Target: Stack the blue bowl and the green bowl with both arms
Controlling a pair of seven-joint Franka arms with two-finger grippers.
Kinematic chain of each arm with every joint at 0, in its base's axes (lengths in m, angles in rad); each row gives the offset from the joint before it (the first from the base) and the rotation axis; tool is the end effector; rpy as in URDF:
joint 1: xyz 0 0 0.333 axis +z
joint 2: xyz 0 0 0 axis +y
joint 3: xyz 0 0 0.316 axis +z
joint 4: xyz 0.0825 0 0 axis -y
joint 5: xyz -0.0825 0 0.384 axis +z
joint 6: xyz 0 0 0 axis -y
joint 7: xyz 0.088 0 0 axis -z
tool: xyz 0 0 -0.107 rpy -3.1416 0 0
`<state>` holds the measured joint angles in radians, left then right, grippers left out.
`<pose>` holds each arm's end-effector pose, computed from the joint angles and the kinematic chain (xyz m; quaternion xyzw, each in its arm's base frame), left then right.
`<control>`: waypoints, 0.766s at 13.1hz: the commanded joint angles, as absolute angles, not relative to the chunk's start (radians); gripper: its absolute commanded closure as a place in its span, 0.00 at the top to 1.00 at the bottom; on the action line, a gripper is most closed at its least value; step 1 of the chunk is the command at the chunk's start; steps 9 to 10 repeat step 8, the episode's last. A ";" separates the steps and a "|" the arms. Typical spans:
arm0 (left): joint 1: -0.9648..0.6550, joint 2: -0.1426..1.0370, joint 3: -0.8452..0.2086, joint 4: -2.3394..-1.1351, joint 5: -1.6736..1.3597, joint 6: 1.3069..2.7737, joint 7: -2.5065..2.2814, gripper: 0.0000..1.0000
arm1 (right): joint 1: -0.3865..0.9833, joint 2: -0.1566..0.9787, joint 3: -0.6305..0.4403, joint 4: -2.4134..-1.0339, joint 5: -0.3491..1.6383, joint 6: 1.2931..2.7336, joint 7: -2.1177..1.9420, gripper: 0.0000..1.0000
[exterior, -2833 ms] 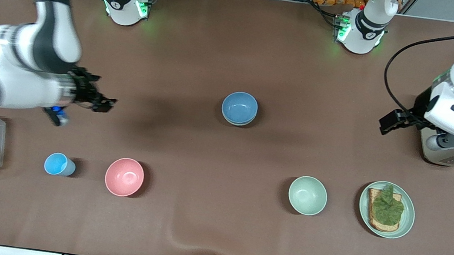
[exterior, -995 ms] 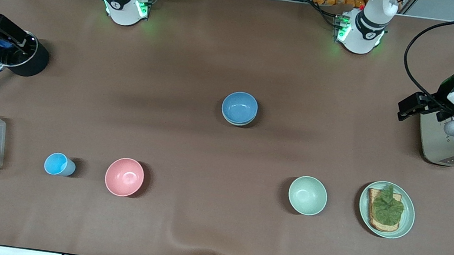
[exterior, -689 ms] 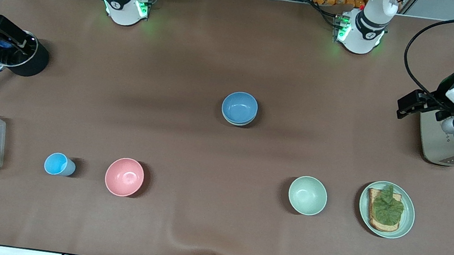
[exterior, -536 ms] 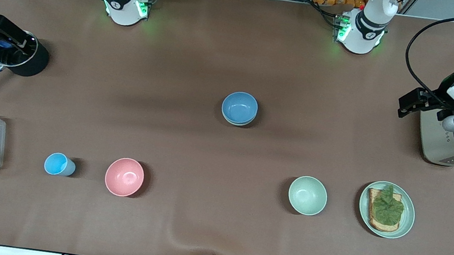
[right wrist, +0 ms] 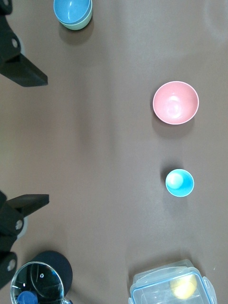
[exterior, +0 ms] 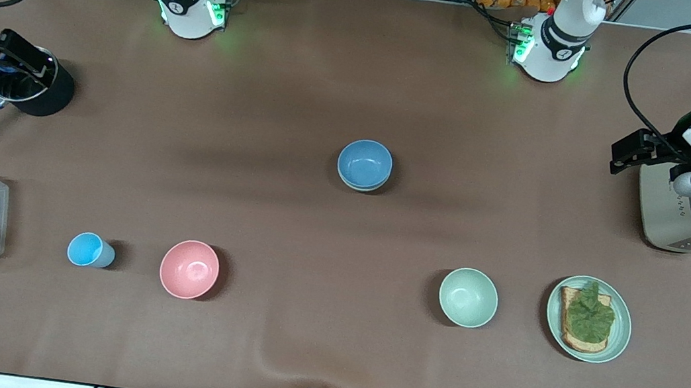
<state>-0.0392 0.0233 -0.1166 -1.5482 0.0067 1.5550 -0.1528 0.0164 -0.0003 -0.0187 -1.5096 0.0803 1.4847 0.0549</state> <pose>0.5535 -0.0854 0.6209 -1.0000 0.0015 0.0078 0.0032 0.5459 0.0079 0.6462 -0.9988 0.0256 0.0133 0.0397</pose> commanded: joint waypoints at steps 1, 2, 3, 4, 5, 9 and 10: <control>-0.051 0.003 -0.104 -1.533 -0.011 1.510 -0.140 1.00 | 0.023 -0.002 -0.023 -1.508 0.058 1.489 0.048 1.00; -0.051 0.005 -0.104 -1.526 -0.011 1.496 -0.140 1.00 | 0.023 -0.002 -0.023 -1.509 0.058 1.489 0.048 1.00; -0.051 0.005 -0.104 -1.525 -0.011 1.494 -0.140 1.00 | 0.020 -0.002 -0.023 -1.509 0.058 1.491 0.048 1.00; -0.051 0.005 -0.104 -1.525 -0.012 1.494 -0.140 1.00 | 0.021 0.002 -0.023 -1.508 0.058 1.491 0.048 1.00; -0.051 0.005 -0.104 -1.525 -0.011 1.494 -0.138 1.00 | 0.021 0.002 -0.023 -1.506 0.058 1.491 0.048 1.00; -0.051 0.003 -0.104 -1.525 -0.009 1.494 -0.138 1.00 | 0.017 0.002 -0.023 -1.505 0.054 1.488 0.048 1.00; -0.051 0.003 -0.104 -1.525 -0.009 1.494 -0.138 1.00 | 0.017 0.002 -0.023 -1.505 0.054 1.488 0.048 1.00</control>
